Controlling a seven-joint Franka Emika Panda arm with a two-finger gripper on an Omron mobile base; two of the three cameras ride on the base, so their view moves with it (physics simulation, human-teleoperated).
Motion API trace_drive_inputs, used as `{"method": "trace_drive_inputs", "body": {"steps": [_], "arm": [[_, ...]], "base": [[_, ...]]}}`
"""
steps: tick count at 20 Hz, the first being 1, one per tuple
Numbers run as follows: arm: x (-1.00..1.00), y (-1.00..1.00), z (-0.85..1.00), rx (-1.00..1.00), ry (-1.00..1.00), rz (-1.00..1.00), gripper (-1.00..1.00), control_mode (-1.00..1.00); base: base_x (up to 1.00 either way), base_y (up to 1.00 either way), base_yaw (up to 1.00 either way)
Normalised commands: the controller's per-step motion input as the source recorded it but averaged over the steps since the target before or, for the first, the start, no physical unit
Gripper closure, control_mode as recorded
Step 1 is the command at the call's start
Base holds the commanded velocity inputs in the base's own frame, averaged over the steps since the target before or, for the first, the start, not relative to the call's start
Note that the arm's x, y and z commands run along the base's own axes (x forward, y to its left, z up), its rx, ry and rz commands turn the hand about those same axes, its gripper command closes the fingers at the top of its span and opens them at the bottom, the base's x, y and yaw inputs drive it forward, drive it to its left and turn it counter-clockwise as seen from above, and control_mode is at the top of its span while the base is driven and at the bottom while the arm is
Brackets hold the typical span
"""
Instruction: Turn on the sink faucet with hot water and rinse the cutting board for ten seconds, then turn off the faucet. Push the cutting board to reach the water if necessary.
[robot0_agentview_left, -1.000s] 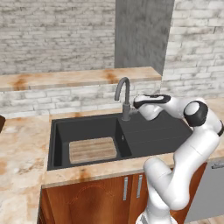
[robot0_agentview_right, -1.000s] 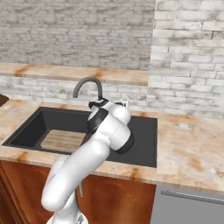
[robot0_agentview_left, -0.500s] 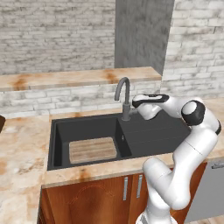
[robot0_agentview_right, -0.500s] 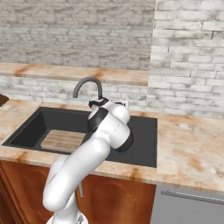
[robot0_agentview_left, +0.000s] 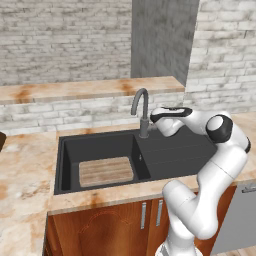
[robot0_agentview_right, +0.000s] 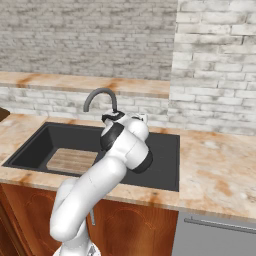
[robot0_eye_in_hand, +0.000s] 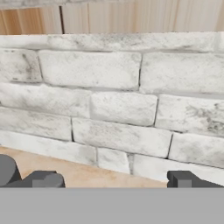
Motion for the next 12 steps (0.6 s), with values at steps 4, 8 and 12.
{"method": "trace_drive_inputs", "body": {"steps": [4, 8, 12], "arm": [[0.06, 0.00, -0.01, 0.00, 0.00, 0.00, -1.00, -1.00], [0.03, 0.00, 0.00, 0.00, 0.00, 0.00, -1.00, -1.00], [0.00, 0.00, 0.00, 0.00, 0.00, 0.00, -1.00, -1.00]], "base": [[0.00, 0.00, 0.00], [0.00, 0.00, 0.00], [0.00, 0.00, 0.00]]}}
